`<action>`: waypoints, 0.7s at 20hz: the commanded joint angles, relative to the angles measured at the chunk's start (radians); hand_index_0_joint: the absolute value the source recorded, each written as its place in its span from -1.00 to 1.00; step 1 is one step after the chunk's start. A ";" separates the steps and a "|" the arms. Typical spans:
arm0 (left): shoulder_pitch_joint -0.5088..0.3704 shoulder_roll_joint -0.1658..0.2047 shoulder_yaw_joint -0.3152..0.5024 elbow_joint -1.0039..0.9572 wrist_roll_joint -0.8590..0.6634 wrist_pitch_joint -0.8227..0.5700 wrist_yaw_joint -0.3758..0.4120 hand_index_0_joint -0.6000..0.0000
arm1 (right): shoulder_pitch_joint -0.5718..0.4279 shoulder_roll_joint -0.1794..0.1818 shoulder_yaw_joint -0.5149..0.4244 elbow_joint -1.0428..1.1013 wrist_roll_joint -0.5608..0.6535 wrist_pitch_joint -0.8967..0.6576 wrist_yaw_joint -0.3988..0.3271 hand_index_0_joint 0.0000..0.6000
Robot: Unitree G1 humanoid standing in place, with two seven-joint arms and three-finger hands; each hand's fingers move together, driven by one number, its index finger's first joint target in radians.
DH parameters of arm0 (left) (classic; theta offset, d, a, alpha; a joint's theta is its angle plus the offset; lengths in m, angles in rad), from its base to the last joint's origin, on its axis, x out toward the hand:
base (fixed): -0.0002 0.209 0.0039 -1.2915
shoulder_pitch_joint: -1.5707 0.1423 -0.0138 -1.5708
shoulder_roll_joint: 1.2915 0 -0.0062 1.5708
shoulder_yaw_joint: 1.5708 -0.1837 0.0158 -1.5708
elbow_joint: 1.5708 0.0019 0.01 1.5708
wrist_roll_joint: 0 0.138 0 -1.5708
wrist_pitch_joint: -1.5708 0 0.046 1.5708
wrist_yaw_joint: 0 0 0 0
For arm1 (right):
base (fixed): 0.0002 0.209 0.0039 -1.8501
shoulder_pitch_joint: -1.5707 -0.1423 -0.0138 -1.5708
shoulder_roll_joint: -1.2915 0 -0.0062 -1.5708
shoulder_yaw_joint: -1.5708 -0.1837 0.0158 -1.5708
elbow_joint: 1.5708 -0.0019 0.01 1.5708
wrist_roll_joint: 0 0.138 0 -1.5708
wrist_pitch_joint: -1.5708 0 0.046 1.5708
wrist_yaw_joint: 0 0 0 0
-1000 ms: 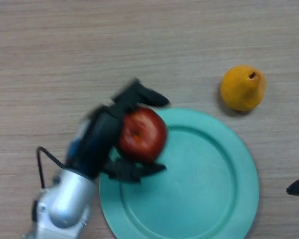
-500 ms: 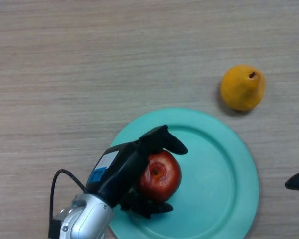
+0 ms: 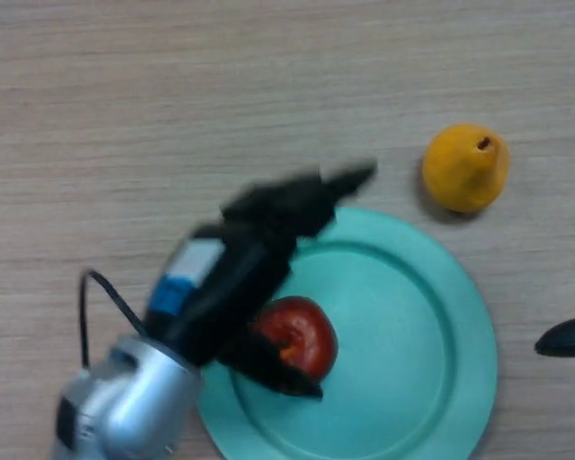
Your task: Pick up the red apple and place it on the plate
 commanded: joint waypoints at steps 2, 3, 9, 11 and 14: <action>-0.043 0.008 0.188 -0.231 -0.352 0.169 0.020 1.00 | -0.052 -0.088 -0.019 -0.052 0.043 -0.067 -0.064 -1.00; -0.051 0.008 0.256 -0.297 -0.487 0.286 0.027 1.00 | -0.061 -0.121 -0.002 -0.052 0.067 -0.078 -0.101 -1.00; -0.054 0.109 0.544 -0.346 -0.917 0.455 0.130 1.00 | -0.014 -0.121 0.114 -0.052 -0.010 -0.260 -0.094 -1.00; -0.013 0.123 0.539 -0.358 -0.904 0.414 0.128 1.00 | -0.034 -0.089 0.119 -0.052 -0.001 -0.253 -0.091 -1.00; 0.011 0.110 0.520 -0.397 -0.911 0.411 0.128 1.00 | -0.073 -0.102 0.138 -0.052 0.000 -0.253 -0.144 -1.00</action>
